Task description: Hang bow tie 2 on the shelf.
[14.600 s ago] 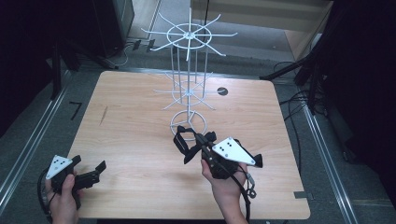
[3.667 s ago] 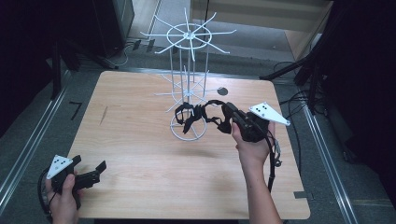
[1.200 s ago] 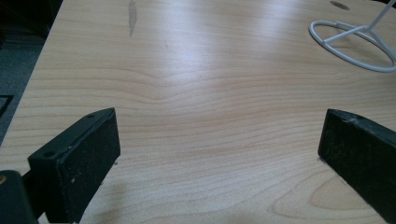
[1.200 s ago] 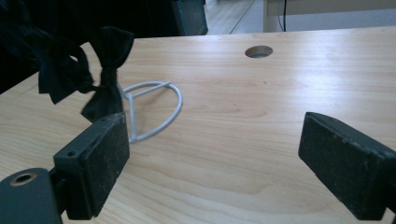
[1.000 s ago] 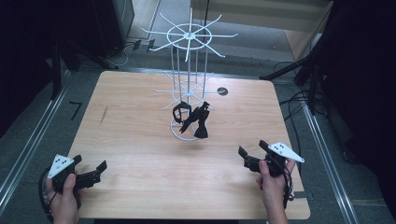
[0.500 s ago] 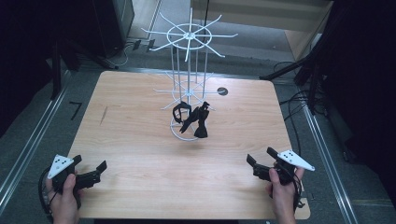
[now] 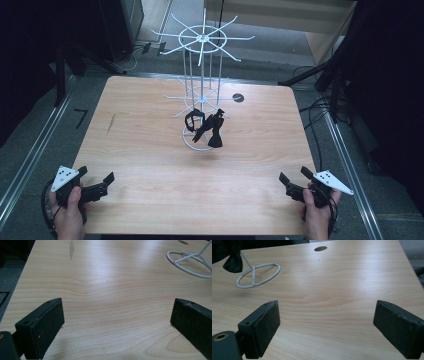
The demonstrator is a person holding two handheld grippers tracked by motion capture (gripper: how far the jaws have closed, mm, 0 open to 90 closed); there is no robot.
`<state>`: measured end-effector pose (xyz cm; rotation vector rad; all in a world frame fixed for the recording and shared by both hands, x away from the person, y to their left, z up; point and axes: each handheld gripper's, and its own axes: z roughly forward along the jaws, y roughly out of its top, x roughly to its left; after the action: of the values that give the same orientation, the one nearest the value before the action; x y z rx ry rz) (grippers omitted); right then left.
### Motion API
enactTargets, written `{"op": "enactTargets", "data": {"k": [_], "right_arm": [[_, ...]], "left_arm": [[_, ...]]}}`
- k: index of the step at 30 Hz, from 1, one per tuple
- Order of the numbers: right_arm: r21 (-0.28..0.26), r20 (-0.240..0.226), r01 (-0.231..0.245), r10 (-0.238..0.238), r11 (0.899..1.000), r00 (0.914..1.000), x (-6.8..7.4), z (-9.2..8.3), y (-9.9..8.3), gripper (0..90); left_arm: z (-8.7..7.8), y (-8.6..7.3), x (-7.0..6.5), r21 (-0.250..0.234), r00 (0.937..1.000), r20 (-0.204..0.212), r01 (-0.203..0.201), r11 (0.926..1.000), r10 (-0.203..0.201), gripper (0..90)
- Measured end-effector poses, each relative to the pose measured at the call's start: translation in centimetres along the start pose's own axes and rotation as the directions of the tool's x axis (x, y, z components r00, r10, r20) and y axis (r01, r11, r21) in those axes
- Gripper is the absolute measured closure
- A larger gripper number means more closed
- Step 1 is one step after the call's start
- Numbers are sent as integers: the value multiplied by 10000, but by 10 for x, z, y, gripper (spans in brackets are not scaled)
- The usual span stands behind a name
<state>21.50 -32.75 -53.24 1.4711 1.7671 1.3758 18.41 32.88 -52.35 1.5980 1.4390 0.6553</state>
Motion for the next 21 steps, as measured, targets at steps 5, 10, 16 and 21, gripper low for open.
{"op": "enactTargets", "data": {"k": [5, 10, 16, 21], "right_arm": [[-4, 201, -217, 217, 9998, 9996, -10, -8, -4, 73], [207, 452, -240, 230, 9995, 9987, -22, -17, -12, 73], [326, 556, -365, 347, 9988, 9979, -28, -22, -16, 73], [420, 689, -364, 335, 9985, 9971, -33, -27, -20, 73]], "left_arm": [[0, 0, 0, -1, 10000, -4, -15, 10000, 15, 0], [0, 0, 0, -5, 10000, -2, -11, 10000, 11, 0], [0, 0, 0, -4, 10000, -5, -9, 10000, 9, 0], [0, 0, 0, 1, 10000, 1, -23, 10000, 23, 0]]}}
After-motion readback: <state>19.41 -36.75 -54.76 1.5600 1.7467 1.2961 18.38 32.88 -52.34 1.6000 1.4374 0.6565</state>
